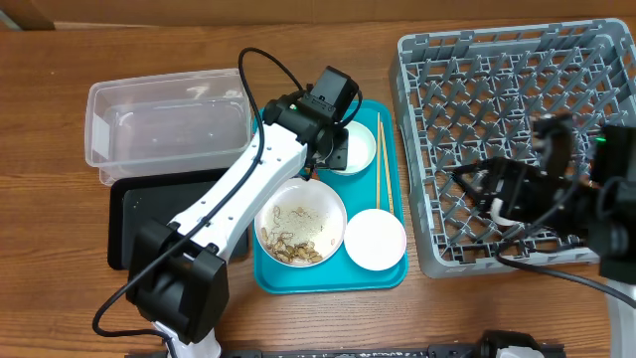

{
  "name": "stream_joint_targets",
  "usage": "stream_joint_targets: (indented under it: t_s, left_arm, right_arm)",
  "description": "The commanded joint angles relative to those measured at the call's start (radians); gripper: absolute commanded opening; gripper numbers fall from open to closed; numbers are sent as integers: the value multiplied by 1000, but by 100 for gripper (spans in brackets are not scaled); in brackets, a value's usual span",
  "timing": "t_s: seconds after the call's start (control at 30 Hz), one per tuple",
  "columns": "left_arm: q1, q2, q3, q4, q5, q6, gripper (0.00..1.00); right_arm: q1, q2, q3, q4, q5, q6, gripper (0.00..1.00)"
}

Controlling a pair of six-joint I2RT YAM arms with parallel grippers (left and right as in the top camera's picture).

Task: Sort waste into correct bins and load items into the dishwasher
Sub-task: 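Retract the left arm and move the right gripper to the white bowl, then grasp the white bowl rim with the right gripper and lift it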

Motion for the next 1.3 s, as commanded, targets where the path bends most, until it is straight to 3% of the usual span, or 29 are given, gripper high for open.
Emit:
stream_joint_targets:
  t_s: [0.0, 0.13, 0.27, 0.47, 0.5, 0.53, 0.7, 0.87, 1.27]
  left_arm:
    - [39, -69, 58, -44, 13, -22, 58]
    - [110, -167, 135, -187, 8, -21, 64]
    - [198, -287, 185, -311, 5, -18, 77]
    - [297, -447, 186, -465, 4, -17, 86]
    - [303, -463, 186, -488, 2, -17, 98]
    - [304, -478, 186, -514, -12, -16, 100]
    - [304, -499, 186, -615, -74, -15, 100]
    - [304, -491, 186, -621, -73, -14, 100]
    - [304, -489, 186, -617, -70, -14, 100]
  right_arm:
    - [108, 63, -13, 36, 184, 56, 78]
    - [253, 165, -13, 119, 292, 106, 79]
    - [368, 296, -13, 202, 422, 187, 79]
    - [430, 492, -13, 311, 496, 255, 75]
    - [430, 520, -13, 332, 494, 255, 75]
    - [431, 547, -13, 357, 491, 255, 74]
    - [439, 669, -13, 454, 470, 255, 61]
    - [459, 762, -13, 542, 471, 246, 49]
    - [464, 887, -13, 634, 546, 250, 38]
